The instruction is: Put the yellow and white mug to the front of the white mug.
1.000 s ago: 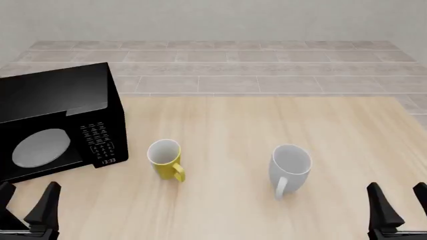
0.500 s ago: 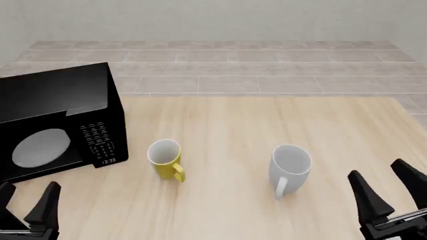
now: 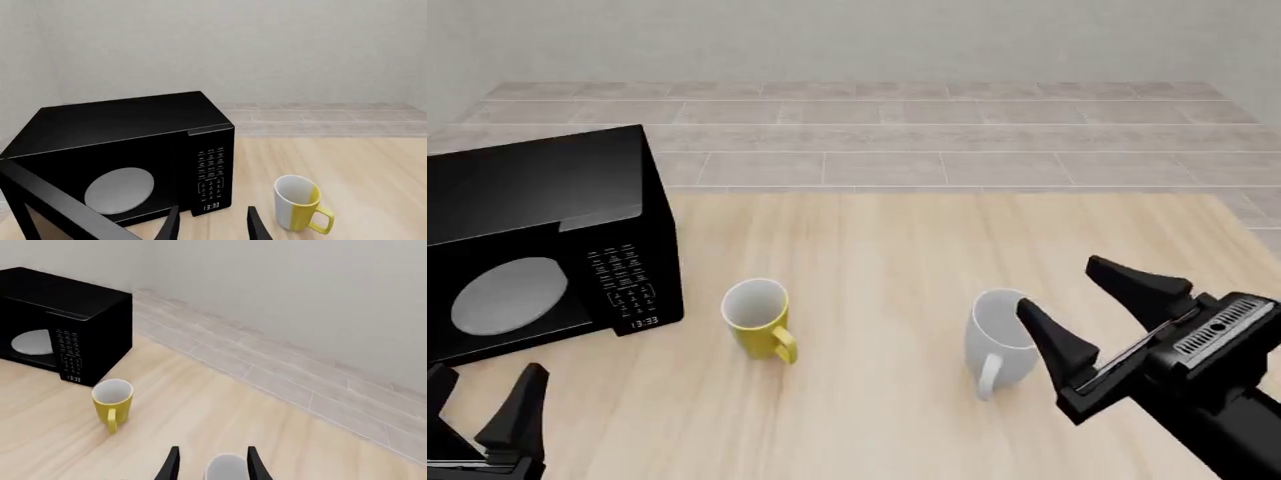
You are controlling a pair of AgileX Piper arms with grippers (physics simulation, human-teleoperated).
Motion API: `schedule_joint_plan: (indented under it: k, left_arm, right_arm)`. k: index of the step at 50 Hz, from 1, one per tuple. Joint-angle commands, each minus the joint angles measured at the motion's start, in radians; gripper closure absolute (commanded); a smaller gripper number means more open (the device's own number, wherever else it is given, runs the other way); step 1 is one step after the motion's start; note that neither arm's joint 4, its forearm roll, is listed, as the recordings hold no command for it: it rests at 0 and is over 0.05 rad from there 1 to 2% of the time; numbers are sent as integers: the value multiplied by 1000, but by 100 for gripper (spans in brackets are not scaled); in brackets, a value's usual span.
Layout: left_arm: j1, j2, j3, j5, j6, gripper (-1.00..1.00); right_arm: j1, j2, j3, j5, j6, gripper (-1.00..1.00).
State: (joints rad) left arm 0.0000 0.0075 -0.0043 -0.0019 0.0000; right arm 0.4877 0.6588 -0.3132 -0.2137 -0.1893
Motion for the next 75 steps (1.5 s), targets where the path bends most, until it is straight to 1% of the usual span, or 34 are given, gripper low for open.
schedule_joint_plan:
  k: [1, 4, 5, 11, 12, 14, 15, 16, 18, 20, 22, 23, 24, 25, 26, 27, 35, 37, 38, 39, 40, 41, 42, 45, 47, 48, 53, 54, 57, 70, 73, 75]
  left_arm:
    - [0, 0, 0, 0, 0, -100]
    - [0, 0, 0, 0, 0, -100]
    - [0, 0, 0, 0, 0, -100]
    - [0, 0, 0, 0, 0, -100]
    - [0, 0, 0, 0, 0, -100]
    - [0, 0, 0, 0, 0, -100]
    - [0, 0, 0, 0, 0, -100]
    - [0, 0, 0, 0, 0, -100]
    - [0, 0, 0, 0, 0, -100]
    - [0, 0, 0, 0, 0, -100]
    - [0, 0, 0, 0, 0, -100]
    - [0, 0, 0, 0, 0, -100]
    - [0, 0, 0, 0, 0, -100]
    - [0, 0, 0, 0, 0, -100]
    - [0, 0, 0, 0, 0, -100]
    - [0, 0, 0, 0, 0, -100]
    - [0, 0, 0, 0, 0, -100]
    - [0, 0, 0, 0, 0, -100]
    - [0, 0, 0, 0, 0, -100]
    - [0, 0, 0, 0, 0, -100]
    - [0, 0, 0, 0, 0, -100]
    - [0, 0, 0, 0, 0, -100]
    - [0, 0, 0, 0, 0, -100]
    - [0, 0, 0, 0, 0, -100]
    - [0, 0, 0, 0, 0, -100]
    - [0, 0, 0, 0, 0, -100]
    - [0, 0, 0, 0, 0, -100]
    - [0, 0, 0, 0, 0, -100]
    - [0, 0, 0, 0, 0, -100]
    - [0, 0, 0, 0, 0, -100]
    - [0, 0, 0, 0, 0, -100]
    - [0, 0, 0, 0, 0, -100]
  right_arm:
    - [150, 183, -98, -21, -9, -100]
    - [160, 197, -106, -25, -8, -100]
    - [169, 215, -115, -28, -22, -100]
    - [193, 249, -142, -29, -47, -100]
    - [199, 257, -147, -27, -64, -100]
    - [207, 262, -160, -17, -55, -100]
    - [218, 273, -168, -14, -59, -100]
    - [238, 282, -178, -8, -43, -100]
    - [247, 293, -188, -4, -43, -100]
    - [262, 319, -206, 3, -20, -100]
    - [278, 353, -218, 3, -8, -100]
    - [276, 370, -221, -6, -11, -100]
    - [269, 396, -231, -1, 0, -100]
    - [254, 428, -243, 5, 25, -100]
    - [262, 439, -250, 1, 30, -100]
    - [259, 457, -255, -15, 11, -100]
    - [257, 517, -285, -28, 6, -100]
    - [252, 527, -279, -49, -23, -100]
    - [237, 538, -284, -49, -1, -100]
    - [191, 540, -284, -37, 49, -100]
    - [204, 561, -300, -24, 162, -100]
    - [231, 563, -310, -36, 125, -100]
    - [226, 575, -307, -51, 78, -100]
    - [223, 605, -322, -54, 90, -100]
    - [220, 651, -344, -49, 75, -100]
    - [220, 651, -344, -50, 75, -100]
    - [240, 690, -361, -62, 78, -100]
    - [256, 713, -373, -59, 85, -100]
    - [270, 740, -383, -66, 78, -100]
    - [315, 839, -429, -93, 101, -100]
    - [323, 882, -446, -107, 98, -100]
    - [325, 937, -470, -119, 103, -100]
